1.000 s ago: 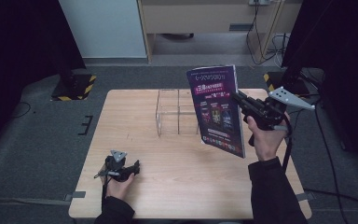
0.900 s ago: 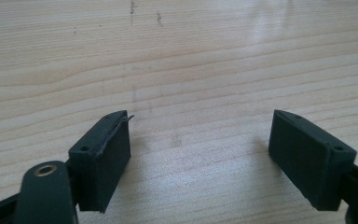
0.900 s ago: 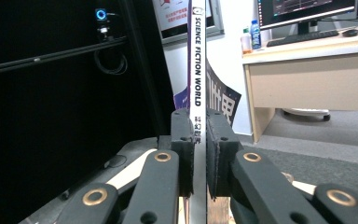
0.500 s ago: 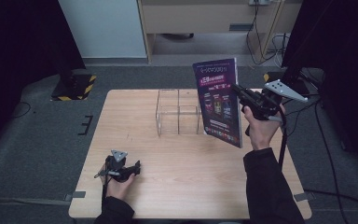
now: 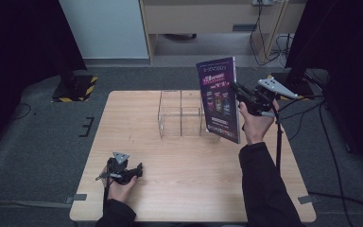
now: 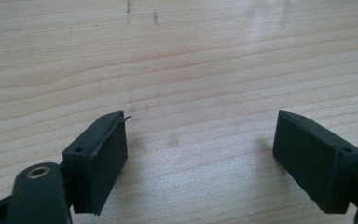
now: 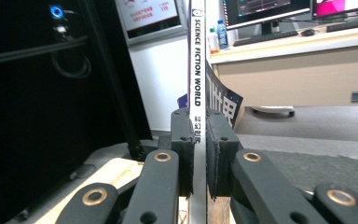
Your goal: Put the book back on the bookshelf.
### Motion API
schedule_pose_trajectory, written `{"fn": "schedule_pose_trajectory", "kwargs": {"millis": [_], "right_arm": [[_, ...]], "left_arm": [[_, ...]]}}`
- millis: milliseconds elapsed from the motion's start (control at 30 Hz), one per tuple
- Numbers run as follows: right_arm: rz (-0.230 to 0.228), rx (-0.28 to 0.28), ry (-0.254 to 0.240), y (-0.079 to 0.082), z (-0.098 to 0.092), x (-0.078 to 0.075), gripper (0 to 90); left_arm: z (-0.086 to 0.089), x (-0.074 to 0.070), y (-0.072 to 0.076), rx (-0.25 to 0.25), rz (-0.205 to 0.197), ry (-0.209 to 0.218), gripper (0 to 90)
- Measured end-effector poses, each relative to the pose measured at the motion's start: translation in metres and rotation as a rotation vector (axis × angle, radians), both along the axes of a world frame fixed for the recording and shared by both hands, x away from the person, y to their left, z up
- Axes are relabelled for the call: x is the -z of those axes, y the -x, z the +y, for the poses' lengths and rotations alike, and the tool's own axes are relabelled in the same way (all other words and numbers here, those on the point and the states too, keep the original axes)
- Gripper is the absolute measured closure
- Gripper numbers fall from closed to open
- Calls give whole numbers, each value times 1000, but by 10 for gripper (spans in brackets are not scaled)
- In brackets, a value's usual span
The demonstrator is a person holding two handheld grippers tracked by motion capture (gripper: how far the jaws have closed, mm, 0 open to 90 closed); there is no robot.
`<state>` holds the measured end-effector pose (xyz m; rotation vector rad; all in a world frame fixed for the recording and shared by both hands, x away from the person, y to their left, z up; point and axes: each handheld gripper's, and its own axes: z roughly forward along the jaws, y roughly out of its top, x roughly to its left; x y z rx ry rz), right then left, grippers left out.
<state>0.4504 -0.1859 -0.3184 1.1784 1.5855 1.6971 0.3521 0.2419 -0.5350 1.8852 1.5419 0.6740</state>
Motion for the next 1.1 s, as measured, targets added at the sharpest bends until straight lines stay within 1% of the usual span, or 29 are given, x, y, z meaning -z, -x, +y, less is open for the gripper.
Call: {"fn": "schedule_pose_trajectory", "kwargs": {"millis": [100, 200, 300, 367, 533, 733, 900, 1000, 1100], "right_arm": [[5, 21, 16, -6, 3, 4, 835], [15, 37, 21, -12, 4, 9, 835], [22, 47, 23, -16, 6, 12, 835], [22, 55, 34, -18, 8, 14, 834], [21, 72, 28, -21, 11, 21, 834], [15, 77, 43, -23, 18, 29, 834], [16, 76, 79, -23, 24, 34, 834], [26, 74, 95, -23, 28, 38, 834], [27, 71, 95, -22, 28, 39, 834]], "left_arm": [[0, 0, 0, 1, 0, 0, 166], [0, 0, 0, 1, 0, 0, 166], [0, 0, 0, 1, 0, 0, 166], [0, 0, 0, 1, 0, 0, 166], [0, 0, 0, 1, 0, 0, 165], [0, 0, 0, 1, 0, -1, 164], [0, 0, 0, 1, 0, -1, 163], [0, 0, 0, 0, 0, -1, 163], [0, 0, 0, 1, 0, -2, 163]]}}
